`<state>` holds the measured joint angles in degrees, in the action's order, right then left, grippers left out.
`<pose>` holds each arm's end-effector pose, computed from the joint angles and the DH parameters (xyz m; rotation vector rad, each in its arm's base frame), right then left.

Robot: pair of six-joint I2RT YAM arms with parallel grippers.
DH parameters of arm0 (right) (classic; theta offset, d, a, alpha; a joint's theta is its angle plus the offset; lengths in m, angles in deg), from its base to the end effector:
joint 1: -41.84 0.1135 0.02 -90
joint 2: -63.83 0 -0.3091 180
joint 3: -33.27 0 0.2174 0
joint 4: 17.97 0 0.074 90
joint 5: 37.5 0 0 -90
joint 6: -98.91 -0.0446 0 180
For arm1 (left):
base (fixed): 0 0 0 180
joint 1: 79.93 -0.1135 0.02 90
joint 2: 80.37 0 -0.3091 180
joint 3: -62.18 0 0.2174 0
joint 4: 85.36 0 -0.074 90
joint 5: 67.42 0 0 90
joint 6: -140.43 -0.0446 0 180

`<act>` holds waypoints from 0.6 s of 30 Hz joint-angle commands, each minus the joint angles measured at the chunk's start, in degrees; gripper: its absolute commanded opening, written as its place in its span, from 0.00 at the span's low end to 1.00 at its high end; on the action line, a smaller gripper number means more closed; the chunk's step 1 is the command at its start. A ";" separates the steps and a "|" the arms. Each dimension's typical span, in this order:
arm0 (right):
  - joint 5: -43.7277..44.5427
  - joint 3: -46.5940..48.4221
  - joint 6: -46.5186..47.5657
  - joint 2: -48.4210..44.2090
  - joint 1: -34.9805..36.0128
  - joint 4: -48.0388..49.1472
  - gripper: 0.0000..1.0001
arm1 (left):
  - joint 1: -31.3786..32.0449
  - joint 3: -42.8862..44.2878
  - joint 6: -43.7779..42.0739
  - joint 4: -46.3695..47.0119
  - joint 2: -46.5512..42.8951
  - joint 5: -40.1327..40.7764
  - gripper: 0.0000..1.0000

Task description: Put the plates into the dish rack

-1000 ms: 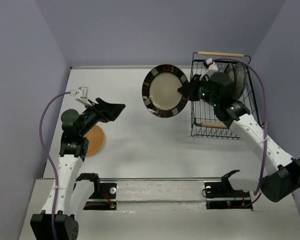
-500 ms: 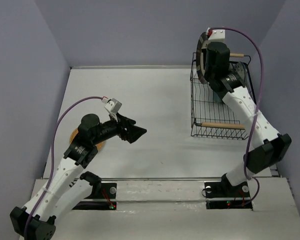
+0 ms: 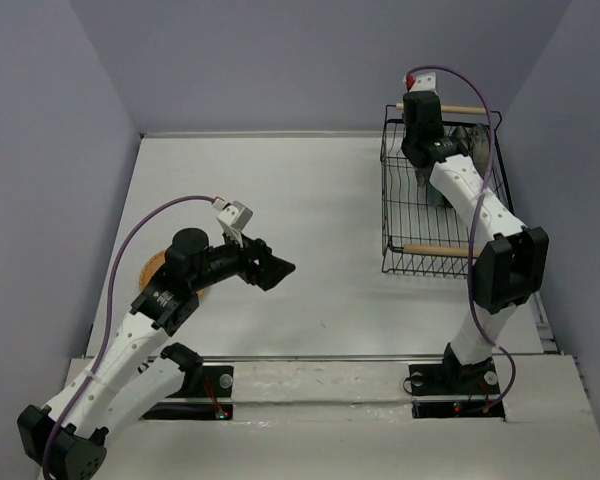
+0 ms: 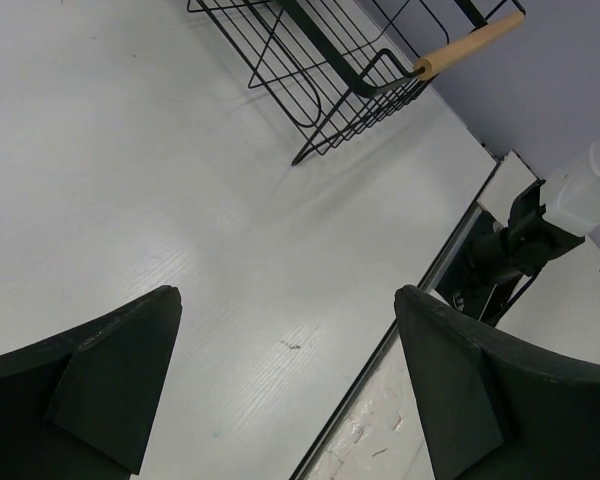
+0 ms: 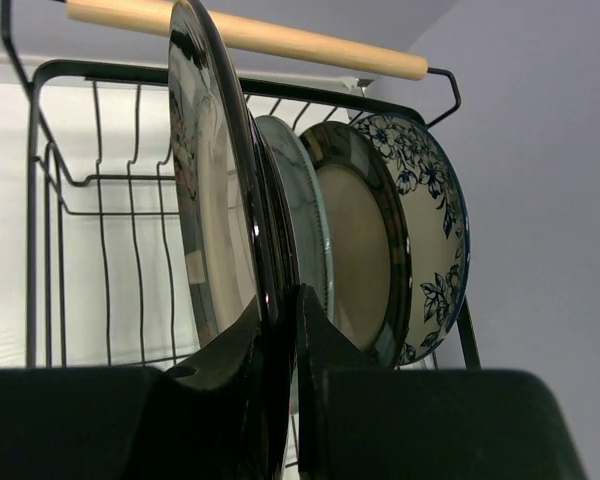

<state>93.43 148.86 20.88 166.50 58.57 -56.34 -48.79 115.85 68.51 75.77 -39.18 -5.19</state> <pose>0.3885 0.0863 0.4174 -0.0372 1.9575 -0.6606 0.0855 -0.0759 0.3514 0.5799 1.6845 -1.0388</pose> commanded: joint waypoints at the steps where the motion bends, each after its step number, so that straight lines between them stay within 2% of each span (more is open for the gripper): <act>1: 1.09 3.97 -1.94 -1.43 -2.05 8.99 0.07 | 0.50 3.04 -1.12 0.22 -0.06 1.05 0.99; 7: -1.37 4.58 -4.14 1.91 -4.60 8.90 0.07 | 0.50 3.22 -1.12 -0.14 0.56 1.66 0.99; 18: -4.01 5.46 -6.95 5.34 -5.13 8.81 0.07 | 0.42 3.66 -1.56 -1.28 3.02 4.39 0.99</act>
<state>89.78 148.95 16.96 174.28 53.37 -56.19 -48.75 116.72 67.97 73.72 -36.90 -1.32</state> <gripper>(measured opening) 0.133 0.990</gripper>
